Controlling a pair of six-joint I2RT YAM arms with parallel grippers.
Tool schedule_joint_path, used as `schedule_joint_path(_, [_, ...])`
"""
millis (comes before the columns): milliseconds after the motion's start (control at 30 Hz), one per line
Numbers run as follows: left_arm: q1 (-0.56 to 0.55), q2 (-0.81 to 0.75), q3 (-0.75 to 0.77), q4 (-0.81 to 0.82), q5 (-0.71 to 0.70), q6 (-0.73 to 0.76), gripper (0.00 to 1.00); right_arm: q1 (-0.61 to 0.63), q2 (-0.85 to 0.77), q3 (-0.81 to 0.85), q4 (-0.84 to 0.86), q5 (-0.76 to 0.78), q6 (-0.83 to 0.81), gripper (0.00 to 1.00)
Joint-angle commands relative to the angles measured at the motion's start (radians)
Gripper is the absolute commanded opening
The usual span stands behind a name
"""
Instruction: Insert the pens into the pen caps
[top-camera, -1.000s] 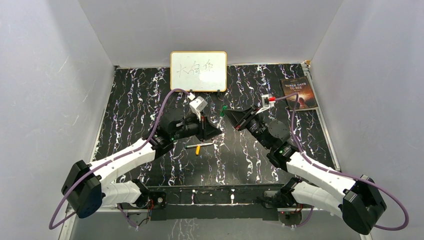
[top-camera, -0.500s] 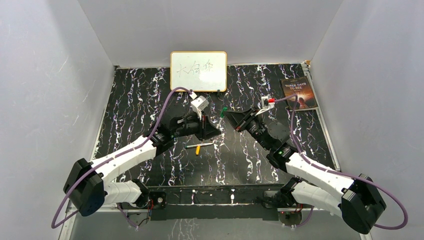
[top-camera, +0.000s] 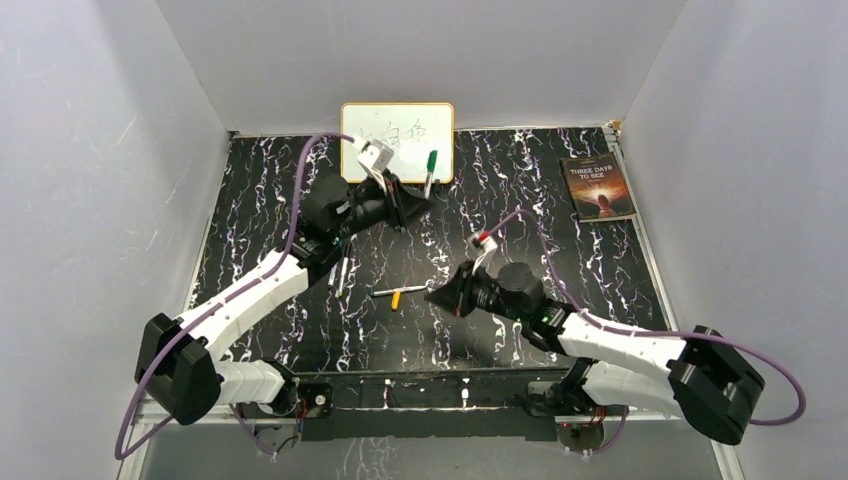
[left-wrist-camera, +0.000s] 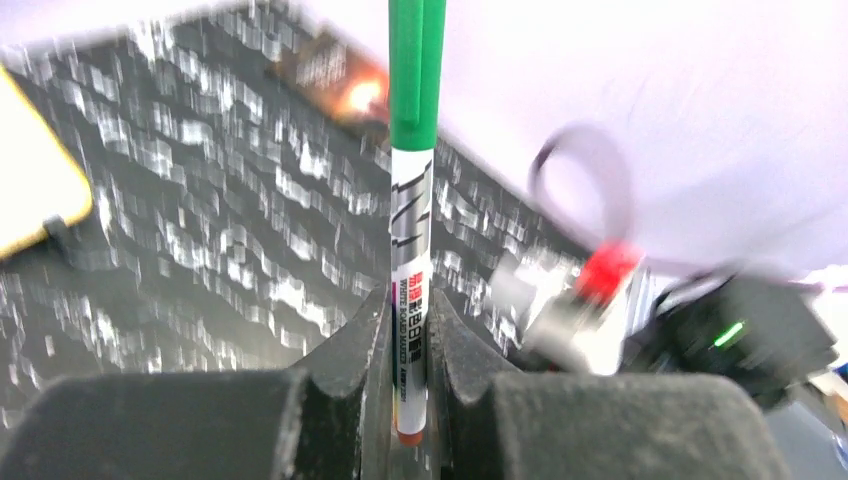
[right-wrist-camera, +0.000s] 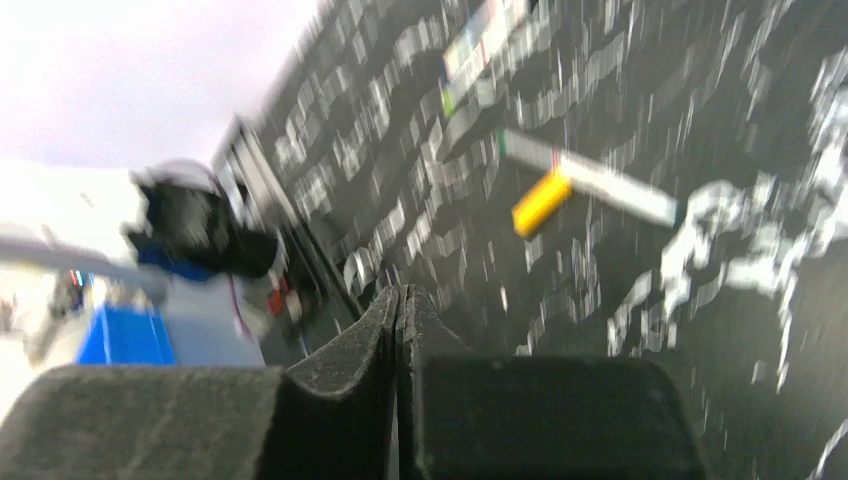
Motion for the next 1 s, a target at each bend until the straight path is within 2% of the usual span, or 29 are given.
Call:
schedule_joint_path(0, [0.001,-0.033,0.086,0.230,-0.023,-0.005,0.00,0.045,0.016,-0.040,-0.137,-0.160,0.001,0.00])
schedule_joint_path(233, [0.002,-0.068,0.063,0.135,-0.042,0.026,0.00,0.044,-0.051,-0.039,-0.189,-0.087,0.005,0.00])
schedule_joint_path(367, [0.002,-0.083,0.074,-0.147,-0.134,0.092,0.00,0.045,-0.142,-0.035,-0.262,0.027,0.004,0.00])
schedule_joint_path(500, [0.003,-0.079,0.044,-0.501,-0.359,0.146,0.00,0.044,-0.235,-0.017,-0.357,0.164,-0.018,0.00])
schedule_joint_path(667, [0.030,-0.091,-0.031,-0.716,-0.502,0.119,0.00,0.043,-0.262,0.005,-0.415,0.200,-0.039,0.00])
schedule_joint_path(733, [0.065,-0.042,-0.081,-0.770,-0.514,0.101,0.00,0.043,-0.257,0.002,-0.420,0.195,-0.019,0.00])
schedule_joint_path(800, [0.082,0.001,-0.119,-0.799,-0.552,0.077,0.00,0.043,-0.284,-0.009,-0.434,0.216,-0.006,0.06])
schedule_joint_path(967, [0.138,0.081,-0.184,-0.737,-0.543,0.066,0.00,0.043,-0.305,-0.015,-0.459,0.234,-0.008,0.08])
